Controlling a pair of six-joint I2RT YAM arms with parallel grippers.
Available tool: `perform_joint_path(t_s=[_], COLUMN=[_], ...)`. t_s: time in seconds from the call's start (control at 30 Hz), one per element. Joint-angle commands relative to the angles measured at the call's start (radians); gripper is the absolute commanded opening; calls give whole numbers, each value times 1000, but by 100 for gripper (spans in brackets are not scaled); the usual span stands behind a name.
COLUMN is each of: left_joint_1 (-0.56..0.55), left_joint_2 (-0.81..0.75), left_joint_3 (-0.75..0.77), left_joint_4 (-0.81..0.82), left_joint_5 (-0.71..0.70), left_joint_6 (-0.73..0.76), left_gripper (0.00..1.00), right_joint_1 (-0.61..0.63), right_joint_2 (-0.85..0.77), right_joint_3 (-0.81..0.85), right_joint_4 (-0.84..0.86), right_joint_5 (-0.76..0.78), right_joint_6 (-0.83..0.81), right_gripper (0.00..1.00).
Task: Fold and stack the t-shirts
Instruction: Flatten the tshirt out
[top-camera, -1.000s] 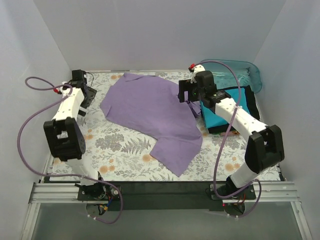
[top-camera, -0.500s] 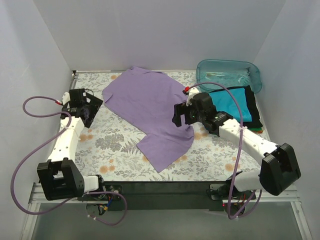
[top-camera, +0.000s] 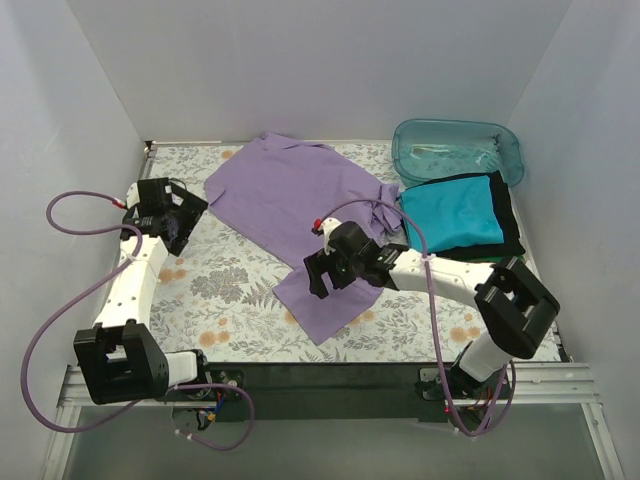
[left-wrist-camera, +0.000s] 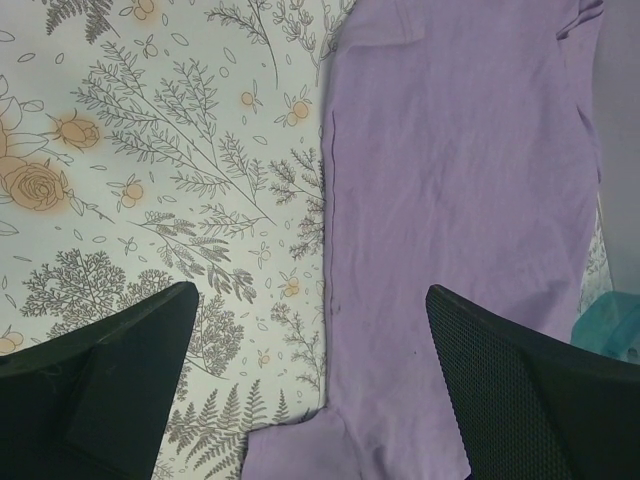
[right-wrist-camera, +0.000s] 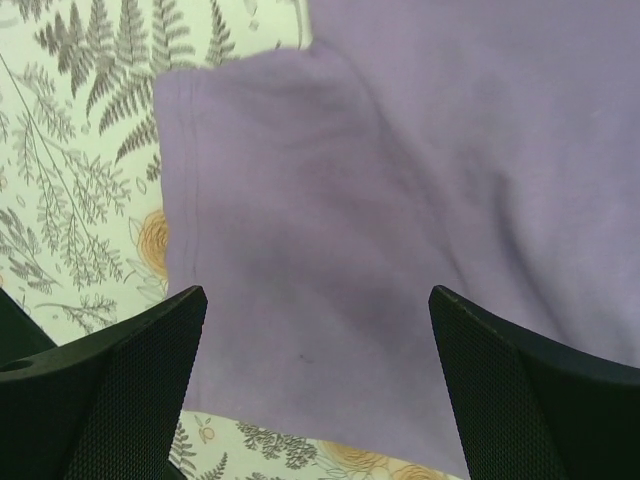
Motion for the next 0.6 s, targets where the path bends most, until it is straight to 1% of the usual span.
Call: perform_joint_path(t_s=[0.0, 0.1, 0.2, 0.3, 0.33, 0.37, 0.43, 0.53, 0.57], left_joint_1=[2, 2, 2, 3, 3, 2, 0, -21, -26], left_joint_2=[-51, -70, -78, -84, -83, -74, -60, -11, 38], left_joint_3=[-10, -38, -58, -79, -84, -90, -98, -103, -93], left_joint_4=[-22, -19, -5, 21, 29, 33, 62, 102, 108], left_joint_5=[13, 27, 70, 97, 132, 152, 201, 200, 200], left_joint_6=[20, 12, 19, 27, 29, 32, 38, 44, 49], left_gripper=[98, 98, 98, 98, 98, 98, 98, 98, 98], right_joint_1=[44, 45, 44, 44, 44, 44, 36, 2, -11], right_joint_2=[18, 6, -58, -159, -210, -236, -308, -379, -391], right_joint_3=[-36, -110, -209, -313, -343, -389, -429, -478, -487], right_joint_4=[56, 72, 74, 68, 65, 56, 37, -7, -35], right_joint_5=[-8, -44, -38, -19, -16, -10, 17, 56, 62], right_joint_6=[65, 116, 148, 169, 177, 192, 206, 215, 217], right_gripper=[98, 98, 98, 98, 98, 99, 98, 98, 98])
